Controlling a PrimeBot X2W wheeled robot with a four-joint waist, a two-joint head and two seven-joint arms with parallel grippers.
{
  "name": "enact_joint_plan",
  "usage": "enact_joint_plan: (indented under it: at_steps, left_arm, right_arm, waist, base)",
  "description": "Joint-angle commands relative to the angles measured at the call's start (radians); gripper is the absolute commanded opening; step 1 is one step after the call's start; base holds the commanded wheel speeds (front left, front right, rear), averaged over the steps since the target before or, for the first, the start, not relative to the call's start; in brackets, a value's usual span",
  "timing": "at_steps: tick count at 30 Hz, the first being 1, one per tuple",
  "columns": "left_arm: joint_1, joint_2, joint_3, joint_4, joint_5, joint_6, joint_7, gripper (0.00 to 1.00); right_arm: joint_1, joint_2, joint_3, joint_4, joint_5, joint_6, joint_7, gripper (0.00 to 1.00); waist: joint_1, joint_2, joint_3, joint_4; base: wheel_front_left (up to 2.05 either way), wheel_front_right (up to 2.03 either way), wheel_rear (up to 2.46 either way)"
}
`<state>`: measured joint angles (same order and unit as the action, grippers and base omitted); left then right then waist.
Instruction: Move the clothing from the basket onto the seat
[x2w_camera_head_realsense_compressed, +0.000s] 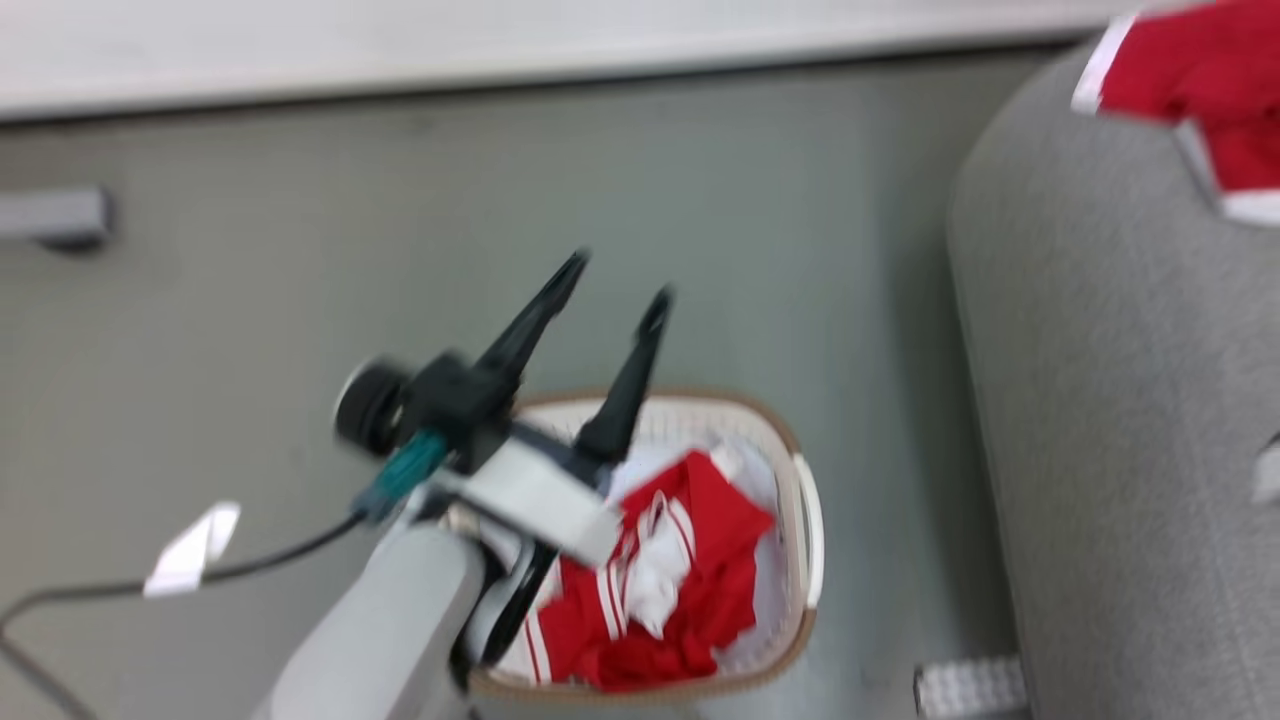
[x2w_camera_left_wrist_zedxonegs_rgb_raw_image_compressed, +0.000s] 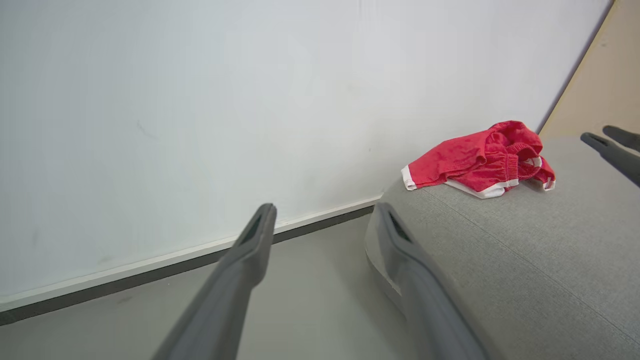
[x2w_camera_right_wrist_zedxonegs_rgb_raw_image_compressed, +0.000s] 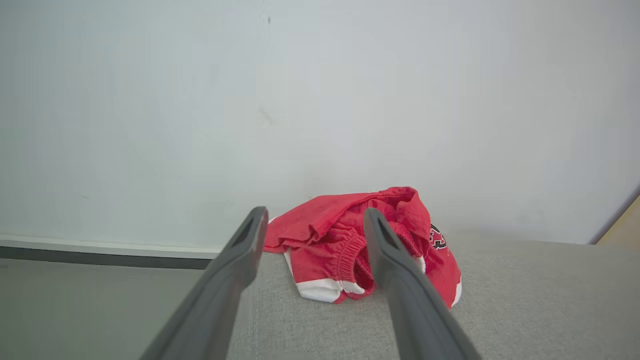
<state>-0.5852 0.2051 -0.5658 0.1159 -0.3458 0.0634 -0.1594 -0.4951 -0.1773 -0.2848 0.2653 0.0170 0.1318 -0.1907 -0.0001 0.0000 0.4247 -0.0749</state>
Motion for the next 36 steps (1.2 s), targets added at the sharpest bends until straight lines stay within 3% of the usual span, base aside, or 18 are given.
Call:
enact_joint_plan:
  at_steps: [1, 11, 19, 36]
  left_arm:
    - [0.048, 0.011, 0.009, 0.013, -0.021, 0.015, -0.016, 1.0]
    - [0.351, 0.097, 0.107, 0.078, -0.062, 0.132, -0.085, 1.0]
    - [0.533, 0.101, 0.166, 0.057, -0.074, 0.185, -0.106, 1.0]
    - [0.595, 0.068, 0.26, -0.018, 0.006, 0.142, -0.105, 1.0]
  right_arm:
    - [0.056, 0.013, 0.013, -0.013, -0.011, -0.002, -0.011, 1.0]
    - [0.364, 0.087, 0.116, -0.091, 0.054, -0.002, -0.06, 1.0]
    - [0.523, 0.121, 0.154, -0.048, 0.052, -0.002, -0.073, 1.0]
    - [0.514, 0.126, 0.24, -0.042, 0.088, -0.002, -0.075, 1.0]
  waist:
    - [0.0001, 0.0, -0.155, 0.046]
    - [0.0001, 0.0, -0.389, 0.131]
    - [0.0001, 0.0, -0.47, 0.158]
    - [0.0001, 0.0, -0.462, 0.128]
  base:
    - [0.0, 0.0, 0.0]
    - [0.0, 0.0, 0.0]
    - [0.0, 0.0, 0.0]
    - [0.0, 0.0, 0.0]
